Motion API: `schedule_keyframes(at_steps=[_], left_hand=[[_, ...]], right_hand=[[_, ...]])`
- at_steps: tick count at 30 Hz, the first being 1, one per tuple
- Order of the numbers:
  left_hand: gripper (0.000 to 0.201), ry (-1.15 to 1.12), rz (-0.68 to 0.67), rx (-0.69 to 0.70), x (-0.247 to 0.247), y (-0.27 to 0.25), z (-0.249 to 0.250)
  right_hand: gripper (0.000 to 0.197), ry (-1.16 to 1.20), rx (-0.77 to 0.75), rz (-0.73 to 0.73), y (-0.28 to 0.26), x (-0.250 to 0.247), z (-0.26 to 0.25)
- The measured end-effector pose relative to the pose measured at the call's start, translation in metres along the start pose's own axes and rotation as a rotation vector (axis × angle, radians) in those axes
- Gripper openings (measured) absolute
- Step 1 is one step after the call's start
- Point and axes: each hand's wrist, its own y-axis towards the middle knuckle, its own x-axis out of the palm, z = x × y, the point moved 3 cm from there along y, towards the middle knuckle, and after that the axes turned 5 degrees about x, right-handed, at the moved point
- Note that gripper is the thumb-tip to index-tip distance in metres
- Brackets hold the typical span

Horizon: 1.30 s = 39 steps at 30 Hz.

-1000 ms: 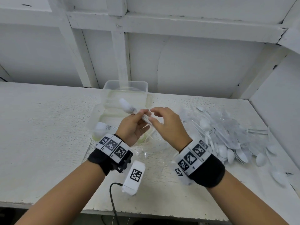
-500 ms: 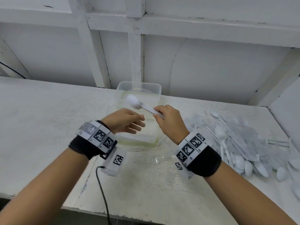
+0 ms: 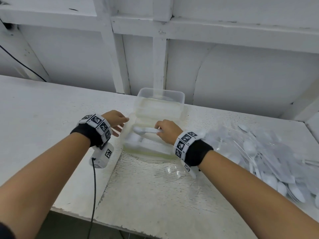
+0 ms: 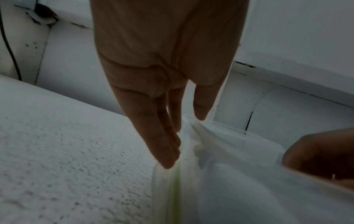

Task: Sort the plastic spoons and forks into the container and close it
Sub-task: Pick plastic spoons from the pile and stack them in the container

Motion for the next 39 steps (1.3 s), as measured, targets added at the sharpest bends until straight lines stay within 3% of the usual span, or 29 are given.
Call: schedule_keyframes(at_steps=[7,13,24,27,30,34,36,39], left_hand=[[0.021,-0.063,0.008,0.017,0.006,0.002,-0.002],[0.02,-0.076,0.013,0.021,0.007,0.003,-0.004],[0.019,-0.046,0.05,0.02,0.009,0.005,-0.005],[0.02,0.061,0.064,0.036,0.009,0.003,-0.002],[0.019,0.251,0.138,0.1,0.005,-0.003,0.007],[0.03,0.261,0.293,0.28,0.006,-0.019,0.031],[0.026,0.176,0.294,0.391,0.019,-0.033,0.047],[0.022,0.017,0.193,0.515,0.053,-0.062,0.074]], right_hand=[[0.034,0.02,0.04,-0.217,0.003,0.011,0.0],[0.03,0.091,0.063,-0.14,0.004,0.013,0.001],[0.031,-0.13,-0.01,-0.165,0.007,0.011,-0.002],[0.031,-0.17,-0.014,-0.174,0.007,0.013,-0.002],[0.031,-0.148,-0.023,-0.131,-0.001,0.006,-0.001],[0.031,-0.025,-0.095,0.029,-0.033,-0.023,0.008],[0.03,0.017,-0.127,0.129,-0.059,-0.04,0.02],[0.029,0.046,-0.098,0.204,-0.101,-0.056,0.052]])
